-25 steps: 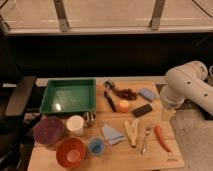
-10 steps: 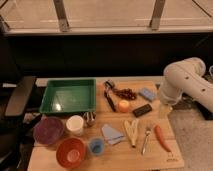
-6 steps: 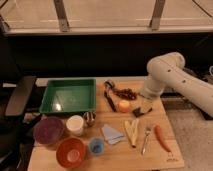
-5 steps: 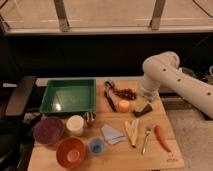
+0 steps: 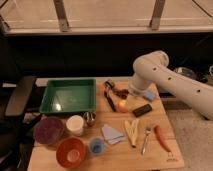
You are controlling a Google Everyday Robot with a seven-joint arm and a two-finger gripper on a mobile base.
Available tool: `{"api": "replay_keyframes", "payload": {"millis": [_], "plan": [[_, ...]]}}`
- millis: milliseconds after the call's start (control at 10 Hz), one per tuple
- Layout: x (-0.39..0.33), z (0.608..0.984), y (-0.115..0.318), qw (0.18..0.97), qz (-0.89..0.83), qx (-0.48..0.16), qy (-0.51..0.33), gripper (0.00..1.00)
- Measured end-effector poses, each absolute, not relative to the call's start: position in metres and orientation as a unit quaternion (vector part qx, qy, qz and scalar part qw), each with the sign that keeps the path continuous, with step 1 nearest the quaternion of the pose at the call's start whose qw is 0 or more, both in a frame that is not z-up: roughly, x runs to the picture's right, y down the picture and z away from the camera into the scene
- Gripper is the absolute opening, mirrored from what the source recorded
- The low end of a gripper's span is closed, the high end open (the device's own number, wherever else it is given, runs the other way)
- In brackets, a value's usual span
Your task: Wipe red bowl with brush
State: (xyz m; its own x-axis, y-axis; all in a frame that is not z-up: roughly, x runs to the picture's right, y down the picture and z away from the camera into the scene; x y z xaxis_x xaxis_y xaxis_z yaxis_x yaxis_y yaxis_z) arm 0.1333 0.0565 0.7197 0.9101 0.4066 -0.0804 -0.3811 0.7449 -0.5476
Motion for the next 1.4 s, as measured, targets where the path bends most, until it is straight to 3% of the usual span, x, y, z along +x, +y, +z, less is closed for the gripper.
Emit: {"api": "replay_keyframes", "payload": {"millis": [800,1400], "plan": [[0.098,0.793,0.056,0.92,0.228,-0.32,-0.023,0.65],[0.053,0.818,0.054,0.918,0.22,-0.328,-0.031,0.65]]}}
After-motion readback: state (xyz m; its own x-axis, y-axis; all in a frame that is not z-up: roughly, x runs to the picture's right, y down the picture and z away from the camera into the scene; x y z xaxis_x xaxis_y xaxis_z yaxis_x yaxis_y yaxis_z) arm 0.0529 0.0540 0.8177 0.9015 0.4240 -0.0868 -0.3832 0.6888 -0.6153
